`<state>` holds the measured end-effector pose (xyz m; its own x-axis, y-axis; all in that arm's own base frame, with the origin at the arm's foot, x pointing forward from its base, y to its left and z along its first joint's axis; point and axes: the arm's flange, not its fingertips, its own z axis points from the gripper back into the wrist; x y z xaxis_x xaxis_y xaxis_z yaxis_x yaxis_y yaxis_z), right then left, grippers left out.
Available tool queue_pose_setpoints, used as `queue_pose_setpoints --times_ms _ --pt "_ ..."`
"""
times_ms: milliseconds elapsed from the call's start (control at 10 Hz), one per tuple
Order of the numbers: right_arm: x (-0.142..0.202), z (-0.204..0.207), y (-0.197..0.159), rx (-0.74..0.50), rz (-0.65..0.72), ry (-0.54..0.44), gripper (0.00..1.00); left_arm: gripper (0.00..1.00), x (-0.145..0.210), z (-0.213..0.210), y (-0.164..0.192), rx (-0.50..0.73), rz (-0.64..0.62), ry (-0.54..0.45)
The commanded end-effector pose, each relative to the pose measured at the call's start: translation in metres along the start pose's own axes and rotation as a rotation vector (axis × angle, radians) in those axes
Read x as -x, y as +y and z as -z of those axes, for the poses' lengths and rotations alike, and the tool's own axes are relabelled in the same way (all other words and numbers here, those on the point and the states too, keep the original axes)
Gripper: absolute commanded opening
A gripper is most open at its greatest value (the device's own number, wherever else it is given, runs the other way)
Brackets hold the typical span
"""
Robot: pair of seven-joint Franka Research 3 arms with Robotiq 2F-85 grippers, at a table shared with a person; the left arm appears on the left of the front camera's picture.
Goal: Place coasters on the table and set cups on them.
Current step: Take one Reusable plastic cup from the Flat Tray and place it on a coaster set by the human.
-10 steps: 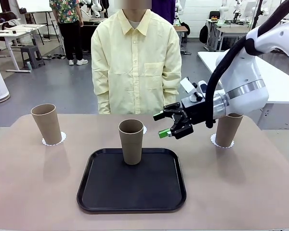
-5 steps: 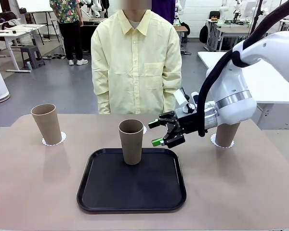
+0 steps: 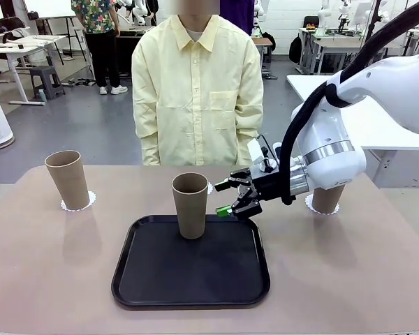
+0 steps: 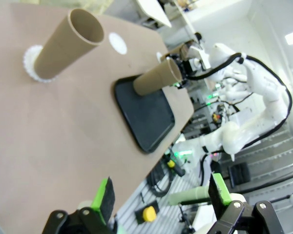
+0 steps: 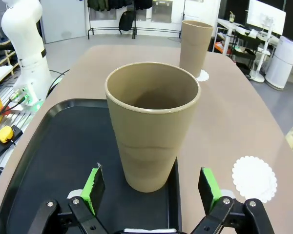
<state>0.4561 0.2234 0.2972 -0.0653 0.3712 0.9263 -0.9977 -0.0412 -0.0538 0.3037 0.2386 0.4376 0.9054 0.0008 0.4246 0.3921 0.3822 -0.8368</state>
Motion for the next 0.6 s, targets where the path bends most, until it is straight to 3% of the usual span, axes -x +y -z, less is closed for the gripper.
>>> queue_pose_setpoints --times_ms 0,500 --pt "0.006 0.016 -0.004 0.026 0.003 -0.032 1.00 1.00 0.000 -0.001 -0.002 0.008 0.004 -0.007" --pt "0.021 0.034 -0.022 0.057 0.073 -0.029 1.00 1.00 0.000 -0.001 -0.002 0.008 0.004 -0.007"
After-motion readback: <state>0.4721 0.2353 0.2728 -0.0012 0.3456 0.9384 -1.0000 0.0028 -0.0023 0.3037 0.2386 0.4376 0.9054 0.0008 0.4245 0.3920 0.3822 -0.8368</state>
